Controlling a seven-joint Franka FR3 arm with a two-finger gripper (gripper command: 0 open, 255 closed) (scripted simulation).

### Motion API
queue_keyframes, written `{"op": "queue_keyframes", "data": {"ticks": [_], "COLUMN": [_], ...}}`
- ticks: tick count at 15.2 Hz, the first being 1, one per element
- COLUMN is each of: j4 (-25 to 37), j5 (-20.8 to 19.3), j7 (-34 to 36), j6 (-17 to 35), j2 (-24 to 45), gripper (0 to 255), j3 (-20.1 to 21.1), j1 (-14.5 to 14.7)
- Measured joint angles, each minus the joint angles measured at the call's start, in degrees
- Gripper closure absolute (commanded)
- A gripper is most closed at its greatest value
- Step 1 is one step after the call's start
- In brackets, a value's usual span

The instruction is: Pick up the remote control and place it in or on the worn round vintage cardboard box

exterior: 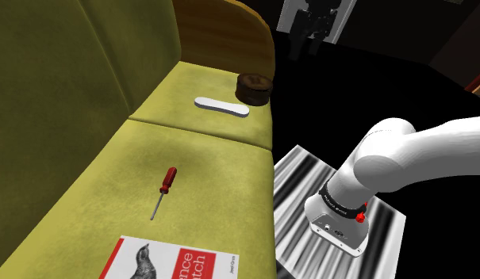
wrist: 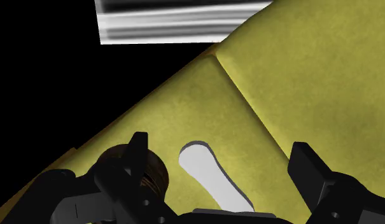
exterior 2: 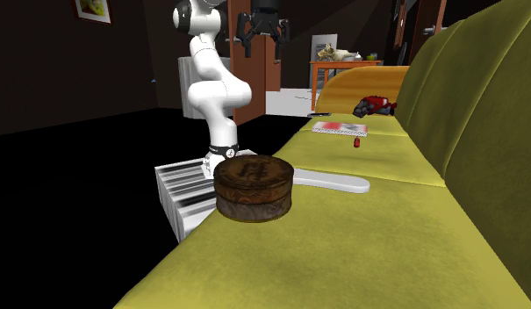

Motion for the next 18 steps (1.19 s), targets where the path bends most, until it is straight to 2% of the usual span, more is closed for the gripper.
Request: {"op": "queue_keyframes", "data": {"ticks": [3, 8, 18], "j4": [-0.7, -4.2, -4.7], "j5": [-0.5, -1.9, -3.0], "j7": [-1.9, -8.6, -22.6], "j6": [2.1, 11.5, 30.3], "j2": [1.3, 7.0, 24.4], "gripper": [0, 0, 0], "j3": [-0.7, -2.7, -6.1], "j1": [0.4, 2.0, 5.3]}}
